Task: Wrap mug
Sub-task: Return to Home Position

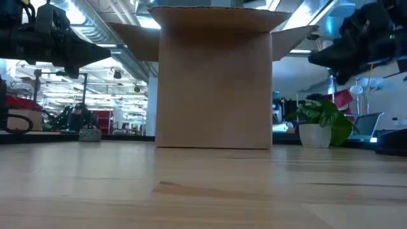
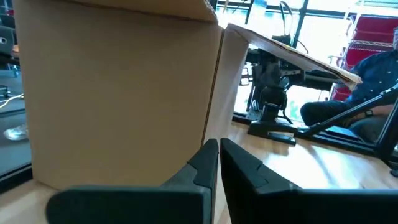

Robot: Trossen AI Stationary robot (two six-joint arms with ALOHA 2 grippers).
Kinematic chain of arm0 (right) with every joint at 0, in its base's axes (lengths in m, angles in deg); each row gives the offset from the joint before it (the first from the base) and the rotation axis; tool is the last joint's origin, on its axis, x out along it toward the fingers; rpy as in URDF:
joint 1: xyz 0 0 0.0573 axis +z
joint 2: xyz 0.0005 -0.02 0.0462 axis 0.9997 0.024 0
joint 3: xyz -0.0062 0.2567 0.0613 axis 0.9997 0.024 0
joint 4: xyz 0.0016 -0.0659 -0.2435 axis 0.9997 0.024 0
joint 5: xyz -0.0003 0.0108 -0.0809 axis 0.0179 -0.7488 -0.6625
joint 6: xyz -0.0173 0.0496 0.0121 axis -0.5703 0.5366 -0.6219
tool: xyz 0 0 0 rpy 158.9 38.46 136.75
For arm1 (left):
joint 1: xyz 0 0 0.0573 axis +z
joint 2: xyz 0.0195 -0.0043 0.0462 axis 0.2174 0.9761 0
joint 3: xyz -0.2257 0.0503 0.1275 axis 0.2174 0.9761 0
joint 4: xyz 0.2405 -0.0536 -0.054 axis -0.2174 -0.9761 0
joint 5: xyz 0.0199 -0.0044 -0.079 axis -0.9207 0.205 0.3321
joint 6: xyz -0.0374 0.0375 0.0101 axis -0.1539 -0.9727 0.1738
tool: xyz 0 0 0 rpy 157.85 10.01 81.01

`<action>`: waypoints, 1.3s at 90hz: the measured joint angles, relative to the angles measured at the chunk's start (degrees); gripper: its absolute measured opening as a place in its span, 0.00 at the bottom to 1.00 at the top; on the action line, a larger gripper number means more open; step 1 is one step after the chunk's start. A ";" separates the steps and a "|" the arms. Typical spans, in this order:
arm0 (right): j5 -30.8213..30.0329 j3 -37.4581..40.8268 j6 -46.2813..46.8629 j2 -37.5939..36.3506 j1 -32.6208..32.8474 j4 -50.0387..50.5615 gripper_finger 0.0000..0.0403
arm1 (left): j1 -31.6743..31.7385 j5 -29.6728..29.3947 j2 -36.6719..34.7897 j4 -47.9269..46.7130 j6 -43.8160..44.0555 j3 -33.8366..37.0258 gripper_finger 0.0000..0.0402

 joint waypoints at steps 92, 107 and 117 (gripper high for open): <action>-10.40 6.79 -6.51 -12.83 0.01 0.26 0.00 | 0.00 0.01 0.03 0.00 0.02 0.00 0.00; -10.27 6.79 -6.43 -12.87 0.02 0.24 0.00 | -0.02 0.02 0.04 0.00 0.00 0.00 0.00; -10.27 6.79 -6.45 -12.87 0.01 0.25 0.00 | -0.02 0.01 0.04 0.00 0.00 0.00 0.00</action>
